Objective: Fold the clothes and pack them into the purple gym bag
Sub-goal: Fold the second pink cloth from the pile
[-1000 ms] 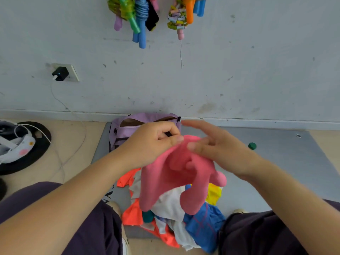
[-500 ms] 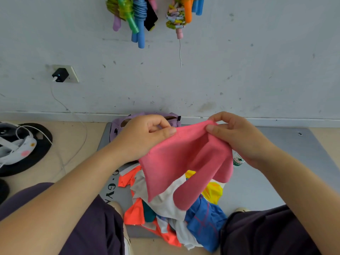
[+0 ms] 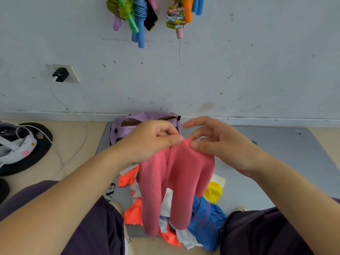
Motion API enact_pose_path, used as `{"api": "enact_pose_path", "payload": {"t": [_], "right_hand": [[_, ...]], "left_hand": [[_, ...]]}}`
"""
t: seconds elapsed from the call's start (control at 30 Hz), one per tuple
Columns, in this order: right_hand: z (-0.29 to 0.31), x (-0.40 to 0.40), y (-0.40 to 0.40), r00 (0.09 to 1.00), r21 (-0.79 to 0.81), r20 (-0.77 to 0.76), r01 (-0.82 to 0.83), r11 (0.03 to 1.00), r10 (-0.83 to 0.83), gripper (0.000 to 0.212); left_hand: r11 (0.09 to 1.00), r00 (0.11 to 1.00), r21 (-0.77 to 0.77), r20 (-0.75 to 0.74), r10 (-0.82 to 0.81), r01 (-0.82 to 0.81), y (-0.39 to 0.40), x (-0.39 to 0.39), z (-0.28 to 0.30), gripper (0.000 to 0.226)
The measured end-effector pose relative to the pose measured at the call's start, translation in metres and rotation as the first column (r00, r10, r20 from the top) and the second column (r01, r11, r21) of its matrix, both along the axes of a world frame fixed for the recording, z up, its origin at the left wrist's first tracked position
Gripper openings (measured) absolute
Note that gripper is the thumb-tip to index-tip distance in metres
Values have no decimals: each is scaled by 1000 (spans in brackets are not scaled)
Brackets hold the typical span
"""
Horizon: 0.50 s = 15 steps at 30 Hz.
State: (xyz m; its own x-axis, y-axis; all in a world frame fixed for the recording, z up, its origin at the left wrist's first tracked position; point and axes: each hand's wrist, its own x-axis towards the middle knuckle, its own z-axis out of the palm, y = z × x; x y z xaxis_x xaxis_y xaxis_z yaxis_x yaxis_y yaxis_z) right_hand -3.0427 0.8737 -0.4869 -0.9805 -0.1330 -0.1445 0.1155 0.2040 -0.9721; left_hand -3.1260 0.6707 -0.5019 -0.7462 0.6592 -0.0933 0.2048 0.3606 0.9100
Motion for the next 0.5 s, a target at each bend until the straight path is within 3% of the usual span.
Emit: {"api": "enact_pose_path", "payload": {"t": [0.13,0.23,0.3,0.4,0.5], "right_hand": [[-2,0,3,993,156,108,-56,986,40,8],[-3,-1,5,995,200,91,8,980,-27,12],[-3,0,5,998,135,58,27,990,-35,12],[-3,1,1,997,-41,40,-62,997,63,14],[-4,2,-1,990,-83,18,-141,987,143,17]], "left_hand": [[955,962,121,-3,274,-271,-5,-11,0,15],[903,912,144,-7,410,-405,-7,-16,1,9],[941,947,112,74,311,-318,-7,-12,5,8],[995,977,98,211,-15,-6,-5,0,8,43],[992,973,65,194,-122,112,2,11,8,37]]}}
